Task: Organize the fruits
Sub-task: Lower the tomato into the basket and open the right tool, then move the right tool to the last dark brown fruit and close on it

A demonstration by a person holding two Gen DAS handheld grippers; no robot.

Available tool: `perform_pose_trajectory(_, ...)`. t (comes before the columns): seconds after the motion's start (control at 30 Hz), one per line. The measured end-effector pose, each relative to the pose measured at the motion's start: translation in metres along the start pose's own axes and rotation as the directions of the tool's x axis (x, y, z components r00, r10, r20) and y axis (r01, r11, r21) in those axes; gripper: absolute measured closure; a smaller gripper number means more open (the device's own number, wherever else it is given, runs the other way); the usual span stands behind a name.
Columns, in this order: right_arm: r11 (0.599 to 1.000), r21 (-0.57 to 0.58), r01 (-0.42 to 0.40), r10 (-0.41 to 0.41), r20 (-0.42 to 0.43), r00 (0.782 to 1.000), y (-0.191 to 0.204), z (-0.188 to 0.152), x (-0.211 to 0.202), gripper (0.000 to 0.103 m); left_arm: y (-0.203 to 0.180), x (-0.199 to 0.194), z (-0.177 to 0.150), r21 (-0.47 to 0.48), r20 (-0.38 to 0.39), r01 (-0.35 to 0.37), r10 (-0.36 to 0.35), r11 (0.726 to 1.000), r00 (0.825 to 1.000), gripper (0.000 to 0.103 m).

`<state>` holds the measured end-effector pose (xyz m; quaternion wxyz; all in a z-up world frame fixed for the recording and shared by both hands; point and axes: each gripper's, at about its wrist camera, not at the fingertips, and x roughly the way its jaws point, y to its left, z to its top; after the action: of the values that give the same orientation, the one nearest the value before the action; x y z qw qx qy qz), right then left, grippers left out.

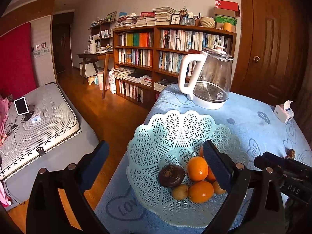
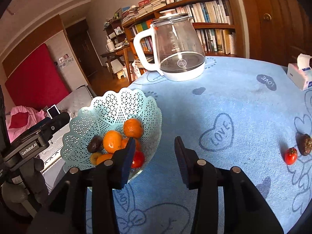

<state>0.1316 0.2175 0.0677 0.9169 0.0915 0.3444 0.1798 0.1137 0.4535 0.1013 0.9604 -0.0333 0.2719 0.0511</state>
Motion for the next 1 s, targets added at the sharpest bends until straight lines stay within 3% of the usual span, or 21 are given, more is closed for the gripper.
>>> perform_pose_trajectory(0.33, 0.998, 0.050, 0.024, -0.025, 0.020, 0.999, -0.016, -0.004, -0.010, 0.052, -0.010, -0.001, -0.002, 0.026, 0.005, -0.006, 0.005, 1.000, 1.000, 0.004)
perform_pose_trajectory(1.0, 0.989, 0.123, 0.087, -0.091, 0.026, 0.996, -0.053, -0.014, -0.024, 0.050, -0.026, -0.003, -0.008, 0.072, 0.007, 0.006, -0.007, 0.997, 1.000, 0.003)
